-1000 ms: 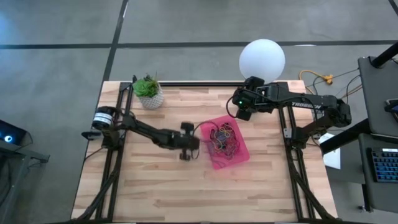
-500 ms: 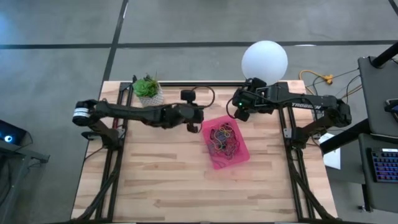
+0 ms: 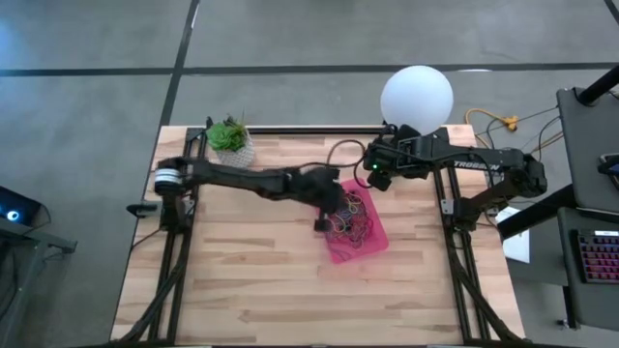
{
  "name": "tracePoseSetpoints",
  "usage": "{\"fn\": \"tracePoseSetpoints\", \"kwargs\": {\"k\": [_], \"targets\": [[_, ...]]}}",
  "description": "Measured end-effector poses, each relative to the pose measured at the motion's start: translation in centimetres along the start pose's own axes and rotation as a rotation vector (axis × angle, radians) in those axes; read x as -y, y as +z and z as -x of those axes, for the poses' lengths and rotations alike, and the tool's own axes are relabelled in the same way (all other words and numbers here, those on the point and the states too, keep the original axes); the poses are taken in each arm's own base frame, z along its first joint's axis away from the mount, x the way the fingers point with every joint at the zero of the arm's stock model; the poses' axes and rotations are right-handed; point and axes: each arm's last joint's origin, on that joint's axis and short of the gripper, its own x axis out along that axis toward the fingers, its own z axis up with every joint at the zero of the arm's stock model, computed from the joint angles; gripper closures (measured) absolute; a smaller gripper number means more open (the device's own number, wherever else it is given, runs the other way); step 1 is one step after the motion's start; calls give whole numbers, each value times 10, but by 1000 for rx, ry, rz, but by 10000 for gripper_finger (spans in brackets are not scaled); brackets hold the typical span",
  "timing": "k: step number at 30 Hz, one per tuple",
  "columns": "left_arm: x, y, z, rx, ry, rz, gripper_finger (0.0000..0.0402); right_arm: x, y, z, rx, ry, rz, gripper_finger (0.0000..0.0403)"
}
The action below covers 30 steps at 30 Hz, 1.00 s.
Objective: Pick and place rubber bands into bin
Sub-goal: Put the blue rubber band into the pink bin, then return to home position
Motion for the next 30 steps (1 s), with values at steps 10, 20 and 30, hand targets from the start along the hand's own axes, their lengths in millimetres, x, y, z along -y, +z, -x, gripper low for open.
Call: {"fn": "tracePoseSetpoints", "kwargs": {"k": [10,20,30], "targets": [[2,-20,-45,-223,-2,64,325,-2,-7,3,-46,-8,-61,209],[-11,26,23,-199,281,-128,201,-7,-6,6,-17,12,-20,209],[-13,44,104,-70,327,19,192,-28,14,12,148,283,74,209]]}}
